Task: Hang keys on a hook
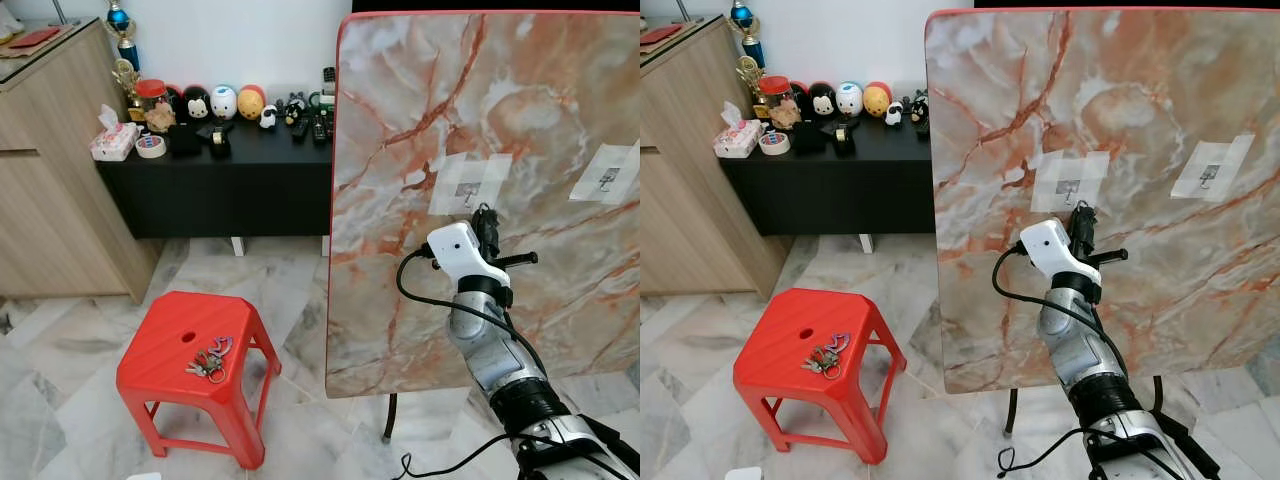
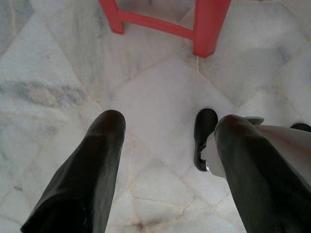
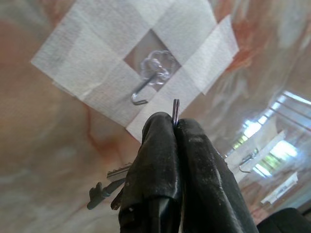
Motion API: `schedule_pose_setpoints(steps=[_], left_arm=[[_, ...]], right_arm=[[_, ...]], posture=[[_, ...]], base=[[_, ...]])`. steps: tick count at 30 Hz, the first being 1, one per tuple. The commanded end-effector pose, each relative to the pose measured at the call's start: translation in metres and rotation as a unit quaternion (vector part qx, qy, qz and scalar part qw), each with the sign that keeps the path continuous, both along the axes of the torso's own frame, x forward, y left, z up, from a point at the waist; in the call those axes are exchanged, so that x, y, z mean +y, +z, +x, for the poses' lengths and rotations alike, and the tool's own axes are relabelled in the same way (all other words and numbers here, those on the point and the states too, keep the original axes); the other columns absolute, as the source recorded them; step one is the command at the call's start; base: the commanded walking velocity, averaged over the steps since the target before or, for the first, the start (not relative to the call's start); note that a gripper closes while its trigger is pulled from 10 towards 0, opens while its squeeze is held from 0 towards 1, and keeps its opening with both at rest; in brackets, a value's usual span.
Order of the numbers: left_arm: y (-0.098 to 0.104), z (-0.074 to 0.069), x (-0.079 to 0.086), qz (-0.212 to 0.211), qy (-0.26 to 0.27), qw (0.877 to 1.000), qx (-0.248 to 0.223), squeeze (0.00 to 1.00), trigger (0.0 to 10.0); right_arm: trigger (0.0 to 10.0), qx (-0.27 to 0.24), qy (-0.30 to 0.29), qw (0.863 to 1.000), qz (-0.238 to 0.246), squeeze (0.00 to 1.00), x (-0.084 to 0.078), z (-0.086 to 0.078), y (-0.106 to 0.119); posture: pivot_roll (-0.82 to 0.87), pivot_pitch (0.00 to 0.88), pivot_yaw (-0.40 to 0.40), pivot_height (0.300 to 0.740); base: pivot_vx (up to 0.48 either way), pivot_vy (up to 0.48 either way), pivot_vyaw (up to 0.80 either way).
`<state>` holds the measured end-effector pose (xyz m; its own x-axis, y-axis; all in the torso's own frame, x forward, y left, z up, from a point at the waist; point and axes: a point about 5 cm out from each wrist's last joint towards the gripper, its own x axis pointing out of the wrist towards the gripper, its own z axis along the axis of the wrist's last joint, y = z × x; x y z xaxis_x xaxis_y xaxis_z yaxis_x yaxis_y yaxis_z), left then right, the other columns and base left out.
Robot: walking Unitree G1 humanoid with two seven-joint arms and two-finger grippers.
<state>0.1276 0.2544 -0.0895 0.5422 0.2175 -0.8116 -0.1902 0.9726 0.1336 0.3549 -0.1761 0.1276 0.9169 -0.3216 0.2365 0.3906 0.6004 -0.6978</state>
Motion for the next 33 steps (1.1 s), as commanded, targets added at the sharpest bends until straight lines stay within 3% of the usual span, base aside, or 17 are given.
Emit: schedule_pose_setpoints(steps=[1, 25, 31, 33], left_arm=[[-0.002, -0.004, -0.003, -0.003, -0.001, 1.0, 0.008, 0.0, 10.0], [-0.002, -0.012, 0.004, 0.0, 0.003, 1.0, 0.01, 0.0, 10.0], [-0.002, -0.01, 0.003, 0.0, 0.003, 1.0, 0.01, 0.0, 10.0], [-0.001, -0.002, -0.002, -0.001, -0.001, 1.0, 0.006, 0.0, 10.0]], right_arm=[[10.0, -0.006, 0.011, 1.0, -0.005, 0.0, 0.002, 0.005, 0.008], [10.0, 0.006, 0.024, 0.999, -0.021, 0.0, 0.005, 0.014, 0.01], [10.0, 0.023, 0.032, 0.999, -0.016, 0.0, 0.006, 0.014, 0.005], [10.0, 0.025, 0.033, 0.999, -0.016, 0.0, 0.007, 0.014, 0.004]], posture=[[0.07, 0.0, -0.03, 0.74], [0.07, 0.0, -0.032, 0.74], [0.07, 0.0, -0.031, 0.74], [0.07, 0.0, -0.03, 0.74]], base=[[0.0, 0.0, 0.0], [0.0, 0.0, 0.0], [0.0, 0.0, 0.0], [0.0, 0.0, 0.0]])
